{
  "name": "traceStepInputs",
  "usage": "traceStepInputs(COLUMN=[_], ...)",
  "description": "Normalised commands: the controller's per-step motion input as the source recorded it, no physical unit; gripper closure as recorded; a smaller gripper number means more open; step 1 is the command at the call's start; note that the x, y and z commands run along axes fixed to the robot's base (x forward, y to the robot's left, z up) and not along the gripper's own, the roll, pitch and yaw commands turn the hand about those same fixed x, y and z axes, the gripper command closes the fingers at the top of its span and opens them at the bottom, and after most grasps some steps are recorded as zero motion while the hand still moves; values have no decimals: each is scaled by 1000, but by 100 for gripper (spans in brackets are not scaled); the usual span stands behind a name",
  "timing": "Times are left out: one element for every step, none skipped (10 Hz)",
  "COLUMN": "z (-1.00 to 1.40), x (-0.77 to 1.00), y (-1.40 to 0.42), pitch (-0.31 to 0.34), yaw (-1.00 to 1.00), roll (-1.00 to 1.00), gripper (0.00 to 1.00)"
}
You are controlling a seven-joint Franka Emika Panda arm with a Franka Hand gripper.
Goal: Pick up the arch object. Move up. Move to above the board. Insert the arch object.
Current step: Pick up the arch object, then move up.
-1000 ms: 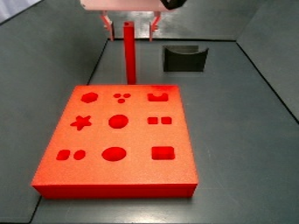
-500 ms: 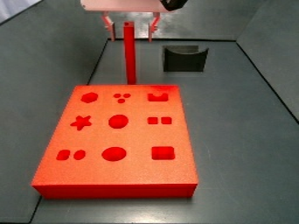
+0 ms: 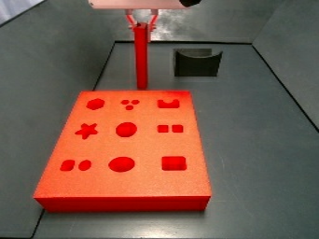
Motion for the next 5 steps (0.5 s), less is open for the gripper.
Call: traceStepInputs(z=[0,0,0,833,805], x=[0,0,0,0,-13], y=[0,0,0,0,59], pitch=[0,0,0,0,16], yaw=[0,0,0,0,-36], roll=[0,0,0,0,2], gripper=[100,100,100,100,100])
